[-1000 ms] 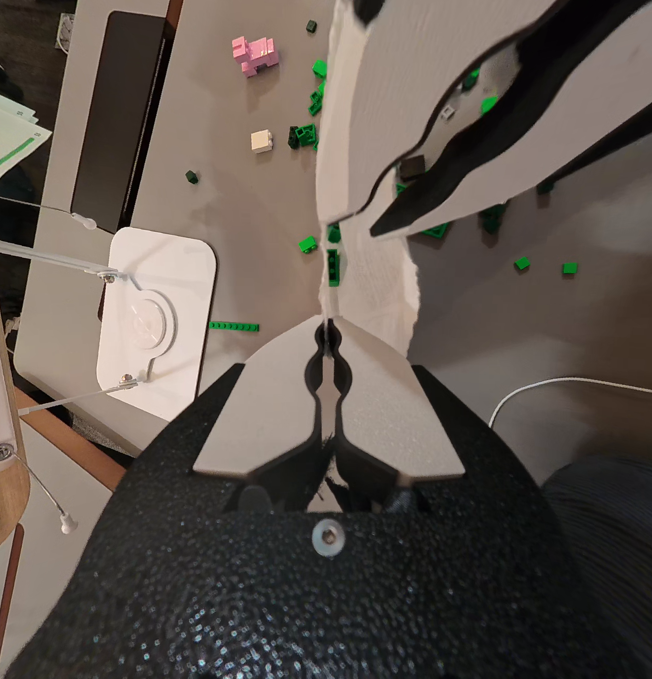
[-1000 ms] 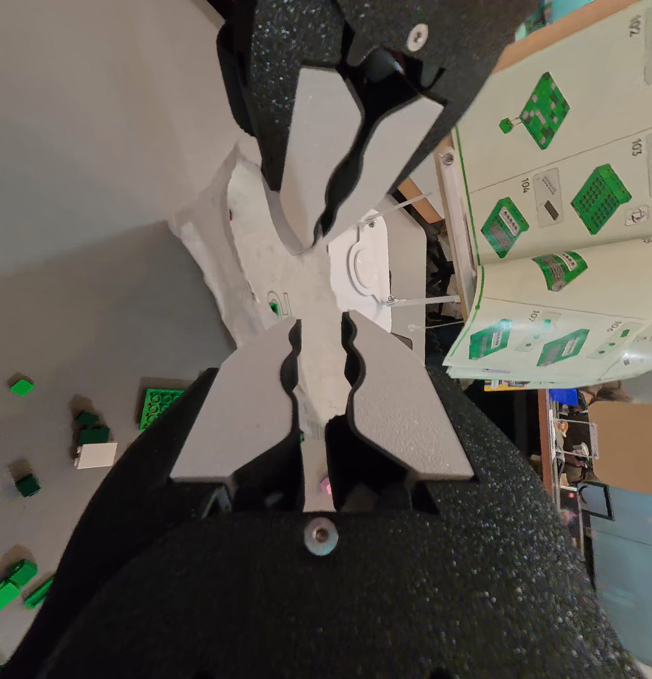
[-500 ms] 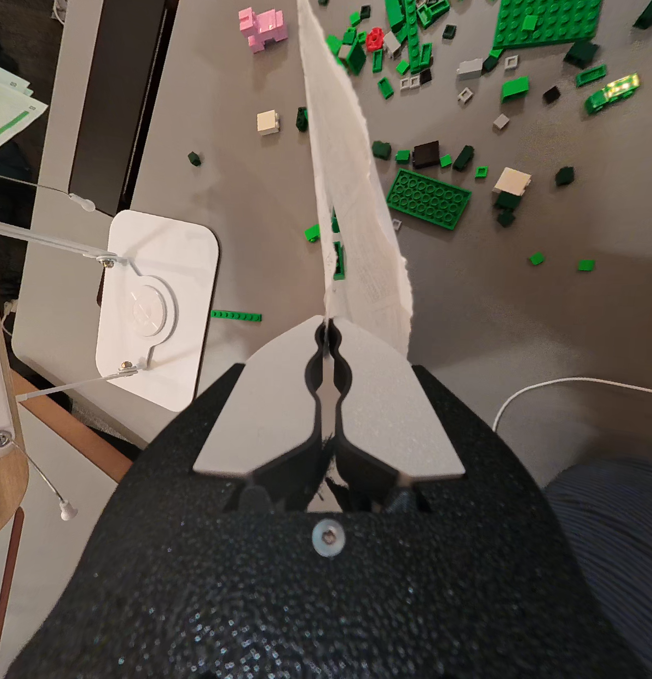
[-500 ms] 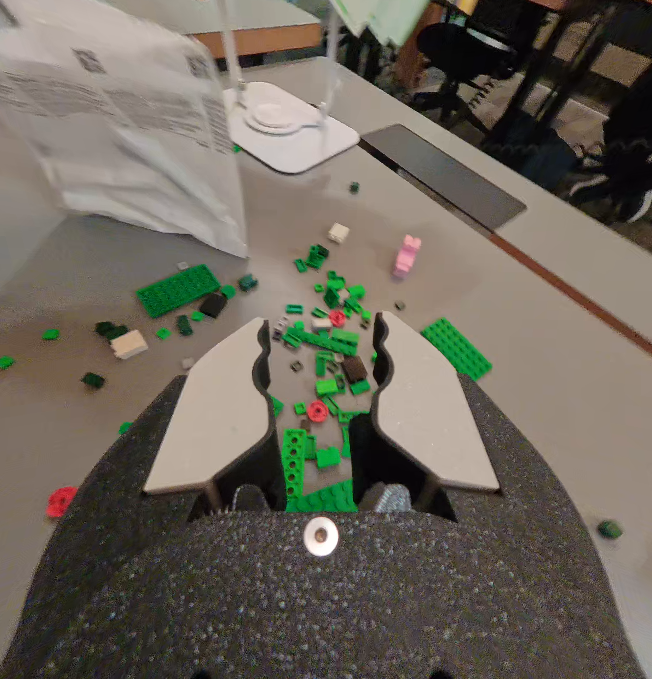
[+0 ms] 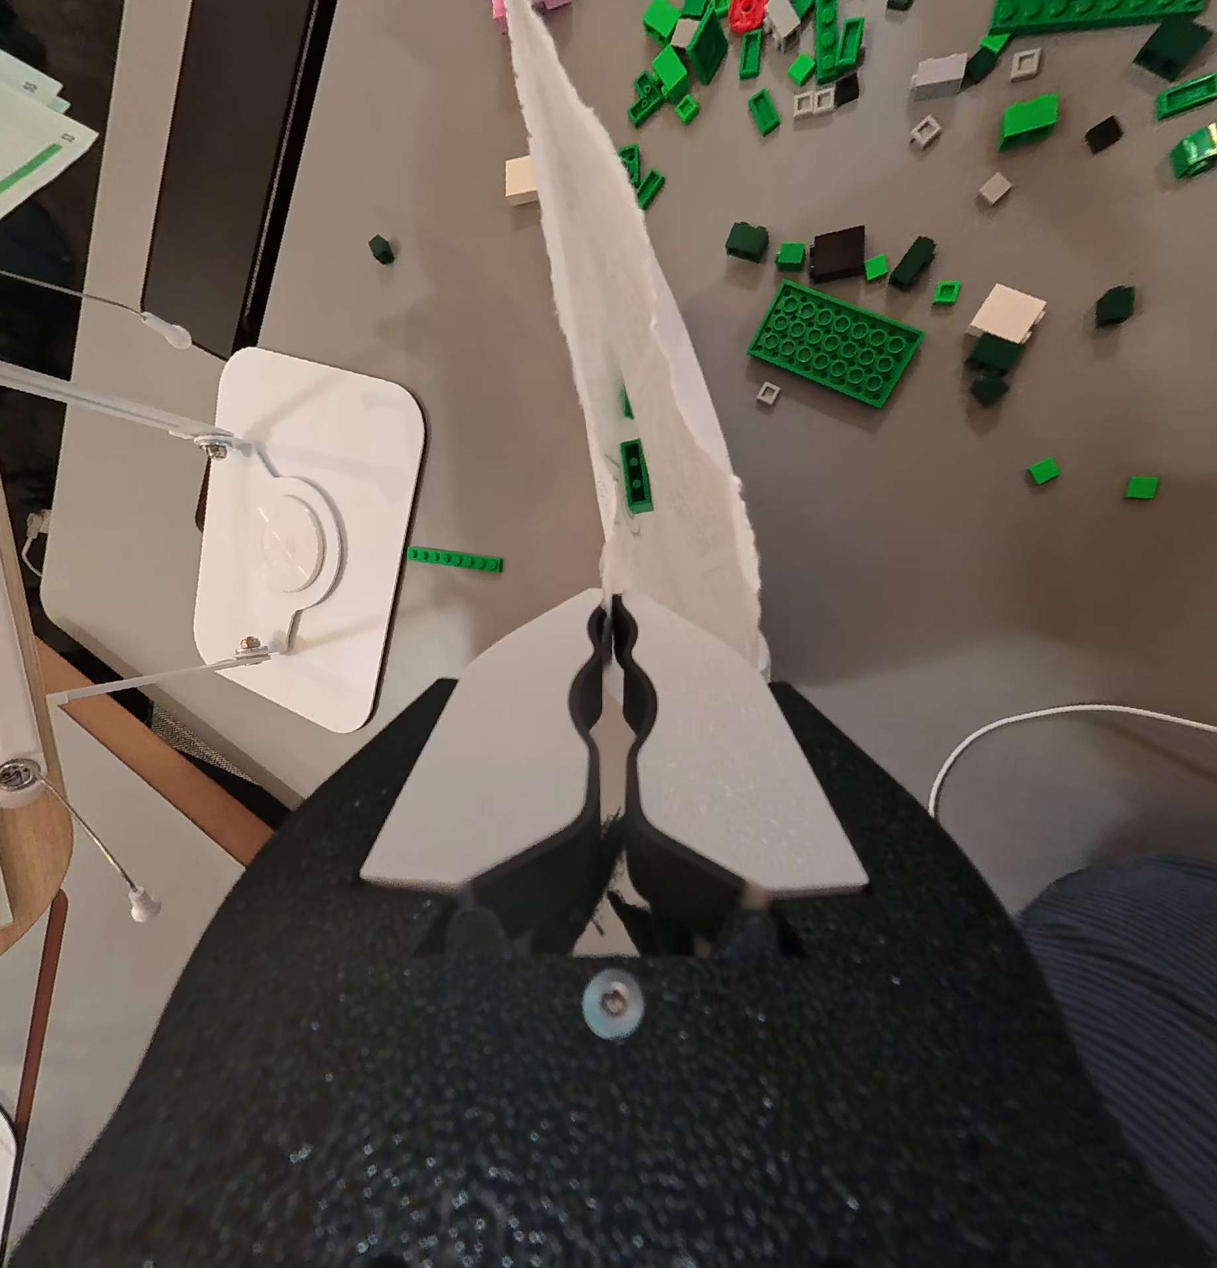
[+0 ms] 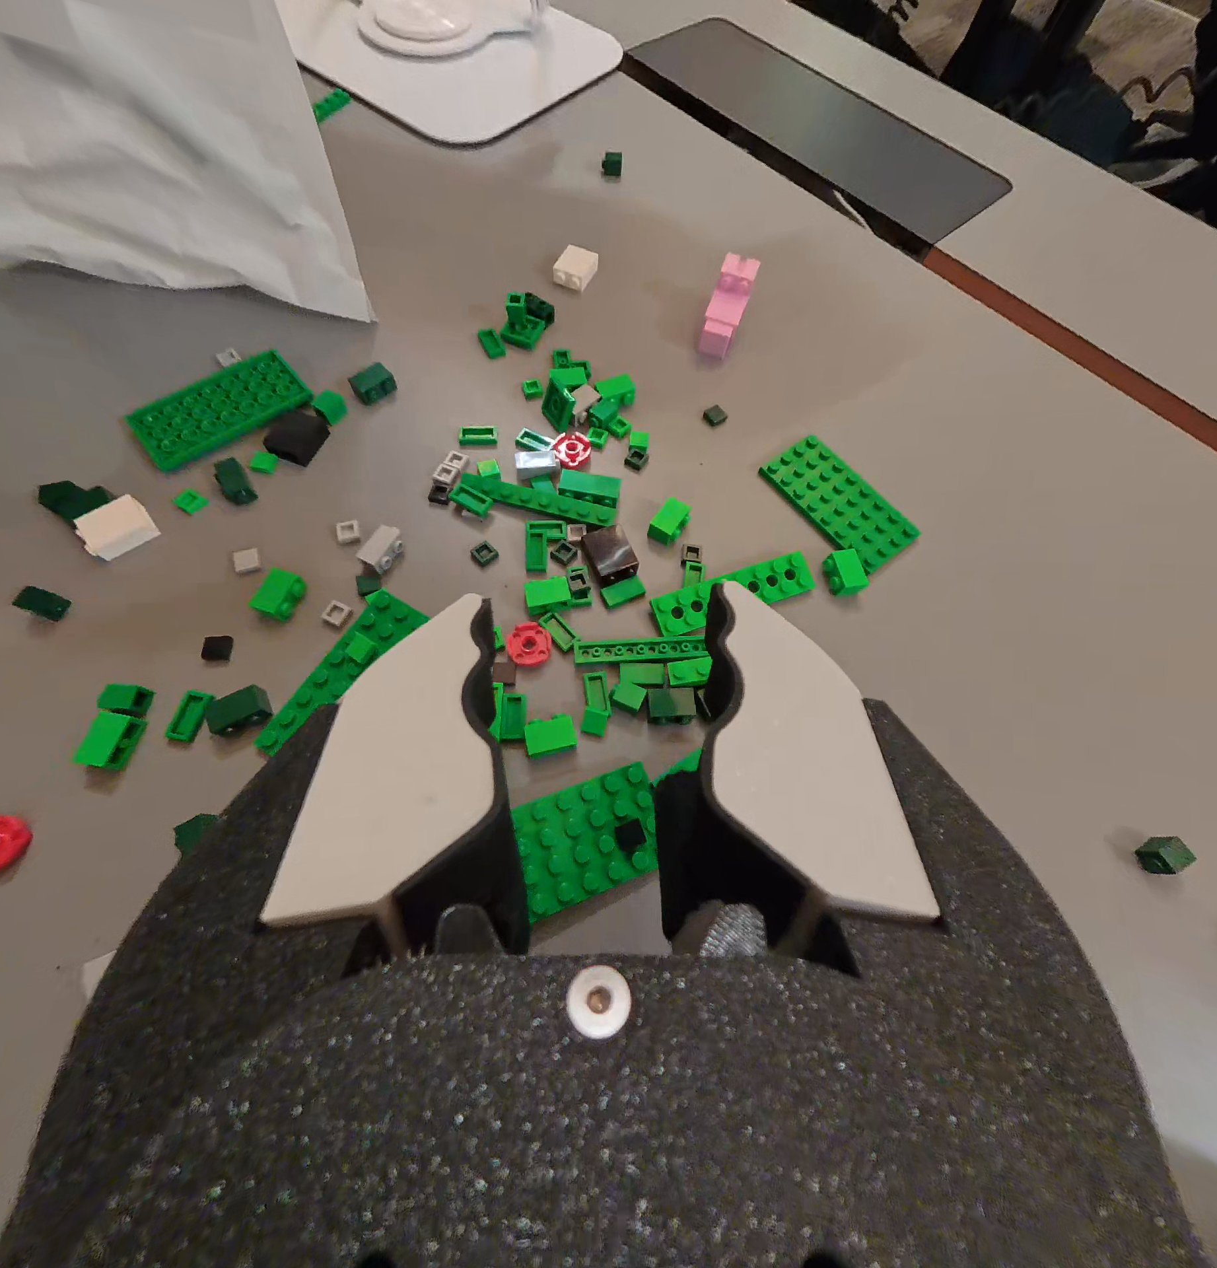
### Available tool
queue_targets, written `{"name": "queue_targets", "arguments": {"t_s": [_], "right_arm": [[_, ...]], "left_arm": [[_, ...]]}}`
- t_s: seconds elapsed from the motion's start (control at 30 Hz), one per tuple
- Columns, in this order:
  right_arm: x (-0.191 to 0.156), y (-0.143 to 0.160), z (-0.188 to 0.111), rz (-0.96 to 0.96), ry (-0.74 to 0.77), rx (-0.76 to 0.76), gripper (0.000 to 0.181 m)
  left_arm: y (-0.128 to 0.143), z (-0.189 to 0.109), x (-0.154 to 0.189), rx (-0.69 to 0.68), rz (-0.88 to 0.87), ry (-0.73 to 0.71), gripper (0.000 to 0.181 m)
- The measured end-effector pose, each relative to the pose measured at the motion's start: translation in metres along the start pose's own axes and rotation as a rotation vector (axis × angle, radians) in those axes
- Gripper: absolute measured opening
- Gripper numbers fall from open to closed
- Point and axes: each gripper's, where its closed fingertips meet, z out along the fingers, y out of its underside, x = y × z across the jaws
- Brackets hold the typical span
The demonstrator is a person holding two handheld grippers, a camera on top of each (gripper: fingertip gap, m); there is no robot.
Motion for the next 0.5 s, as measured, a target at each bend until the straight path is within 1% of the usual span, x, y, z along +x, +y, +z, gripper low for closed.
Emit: {"name": "queue_targets", "arguments": {"t_s": [0.13, 0.23, 0.3, 0.43, 0.5], "right_arm": [[0.001, -0.003, -0.009, -0.009, -0.019, 0.035, 0.055], [-0.007, -0.002, -0.011, -0.064, -0.064, 0.037, 0.045], [-0.023, 0.002, -0.009, -0.111, -0.146, 0.014, 0.033], [-0.045, 0.017, -0.007, -0.196, -0.256, -0.073, 0.031], [-0.048, 0.022, -0.008, -0.220, -0.271, -0.093, 0.031]], "left_arm": [[0.000, 0.000, 0.000, -0.001, 0.000, -0.003, 0.000], [0.000, 0.000, 0.000, 0.001, 0.000, -0.002, 0.000], [0.000, 0.000, 0.000, 0.003, 0.000, -0.001, 0.000], [0.000, -0.001, 0.000, 0.008, 0.000, 0.002, 0.000], [0.000, -0.001, 0.000, 0.011, 0.002, 0.002, 0.000]]}}
